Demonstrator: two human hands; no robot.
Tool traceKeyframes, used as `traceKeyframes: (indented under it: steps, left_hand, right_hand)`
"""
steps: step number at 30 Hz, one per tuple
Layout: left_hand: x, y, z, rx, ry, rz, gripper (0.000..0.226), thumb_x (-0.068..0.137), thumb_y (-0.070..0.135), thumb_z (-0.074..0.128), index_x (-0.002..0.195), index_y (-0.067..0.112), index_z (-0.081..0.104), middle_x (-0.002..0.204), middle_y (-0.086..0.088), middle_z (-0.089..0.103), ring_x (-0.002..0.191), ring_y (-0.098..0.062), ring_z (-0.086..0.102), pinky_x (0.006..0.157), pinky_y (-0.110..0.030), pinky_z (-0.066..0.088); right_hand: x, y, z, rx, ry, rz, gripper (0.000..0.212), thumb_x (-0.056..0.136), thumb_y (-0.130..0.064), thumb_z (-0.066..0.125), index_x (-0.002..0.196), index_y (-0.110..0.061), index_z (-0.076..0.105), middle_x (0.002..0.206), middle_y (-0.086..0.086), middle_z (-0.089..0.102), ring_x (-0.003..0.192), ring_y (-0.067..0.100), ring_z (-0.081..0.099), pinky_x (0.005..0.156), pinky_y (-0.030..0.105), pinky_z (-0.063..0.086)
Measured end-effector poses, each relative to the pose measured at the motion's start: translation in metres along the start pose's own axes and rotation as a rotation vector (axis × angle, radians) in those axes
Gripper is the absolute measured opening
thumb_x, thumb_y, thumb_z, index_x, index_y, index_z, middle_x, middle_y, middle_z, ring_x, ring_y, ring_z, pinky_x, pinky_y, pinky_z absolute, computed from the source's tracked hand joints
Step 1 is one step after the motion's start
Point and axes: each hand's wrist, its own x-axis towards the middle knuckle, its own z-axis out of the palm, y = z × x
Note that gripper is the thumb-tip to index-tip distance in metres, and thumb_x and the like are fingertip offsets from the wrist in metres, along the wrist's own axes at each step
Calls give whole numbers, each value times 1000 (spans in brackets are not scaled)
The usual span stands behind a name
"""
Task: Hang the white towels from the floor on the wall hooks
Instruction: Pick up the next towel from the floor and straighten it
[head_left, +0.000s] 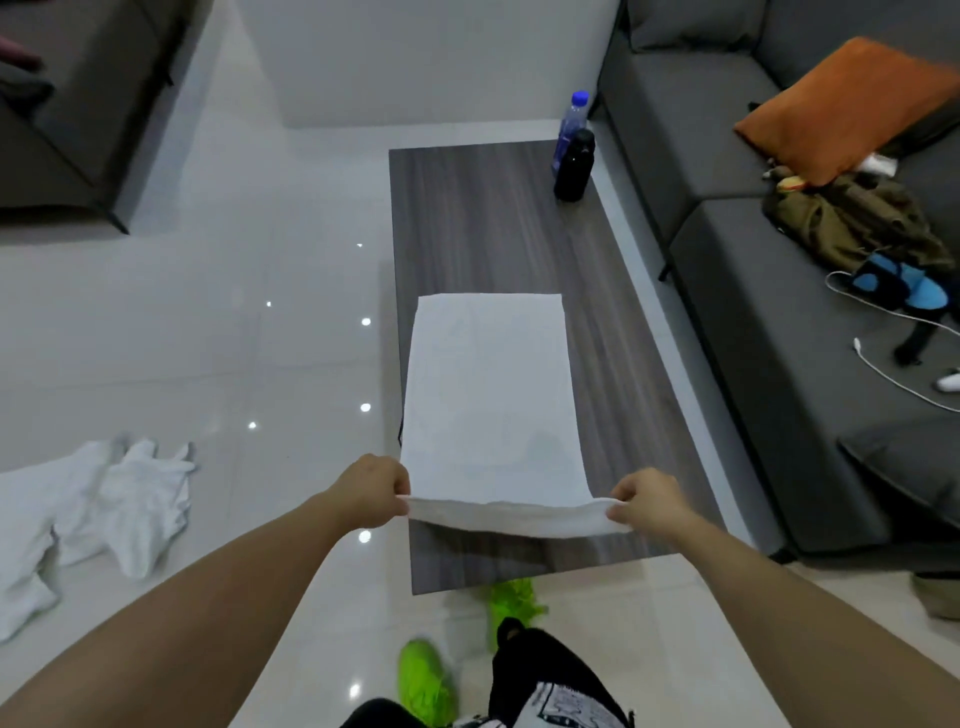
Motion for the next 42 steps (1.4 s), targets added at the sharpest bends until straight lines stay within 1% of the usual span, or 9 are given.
traceKeyframes:
  steps: [8,13,18,21,28,33,36,39,42]
  left_hand:
    - [53,17,-77,-124,271,-83,4,88,26,66,87,22,69,84,6,63,81,-13,58,63,-22,38]
    - [117,34,-143,-113,363,-129,11,89,28,64,90,20,71,89,3,67,88,-18,59,72,-29,45]
    - [188,46,-199,-116,492,-192,15,88,21,59,94,20,72,97,-3,68,95,-25,60,77,-30,46]
    - [221,50,-204,-114,573,-263,30,85,15,61,114,15,67,115,-11,62,107,-31,57,85,-33,44]
    - [241,34,-94,-253,285,-404,41,87,25,66,127,16,60,129,-10,55,113,-28,55,85,-32,43]
    - [221,29,9,-523,57,-600,20,86,29,65,102,18,70,104,-4,67,105,-25,61,81,-25,44]
    - [220,31,60,-813,-4,-766,12,87,27,67,83,16,70,92,-7,69,95,-27,65,84,-31,53]
    - [226,34,91,-1264,-31,-961,28,94,26,63,113,5,65,108,-12,67,88,-24,63,77,-37,55]
    - [239,36,105,-1673,-36,-1023,36,96,30,61,125,10,58,118,-7,62,106,-25,60,89,-39,51]
  right_hand:
    - [60,-34,-69,116,176,-98,12,83,-13,68,89,-8,78,87,6,74,83,17,63,71,27,49]
    - [136,-68,-136,149,216,-148,11,84,-16,69,87,-9,77,83,5,72,84,20,65,69,25,44]
    - [221,-103,-185,212,281,-182,16,86,-20,70,97,-10,76,94,8,74,97,26,66,76,25,44]
    - [254,-116,-191,298,329,-172,35,87,-22,70,120,-12,68,115,7,71,111,26,63,94,30,47]
    - [274,-75,-81,390,80,39,32,88,-20,70,118,-9,69,114,8,71,106,23,64,85,18,41]
    - [254,-38,36,614,-177,375,22,85,-10,72,105,-1,71,96,17,72,86,31,68,77,38,57]
    - [239,-34,87,900,-334,596,19,90,-10,69,105,1,66,87,15,69,74,23,64,61,31,56]
    - [238,-41,114,1203,-421,721,15,91,-14,68,102,-4,65,100,15,71,90,25,67,67,31,57]
    - [250,-49,126,1452,-433,760,13,91,-11,68,101,-5,65,105,14,69,93,23,67,71,30,56]
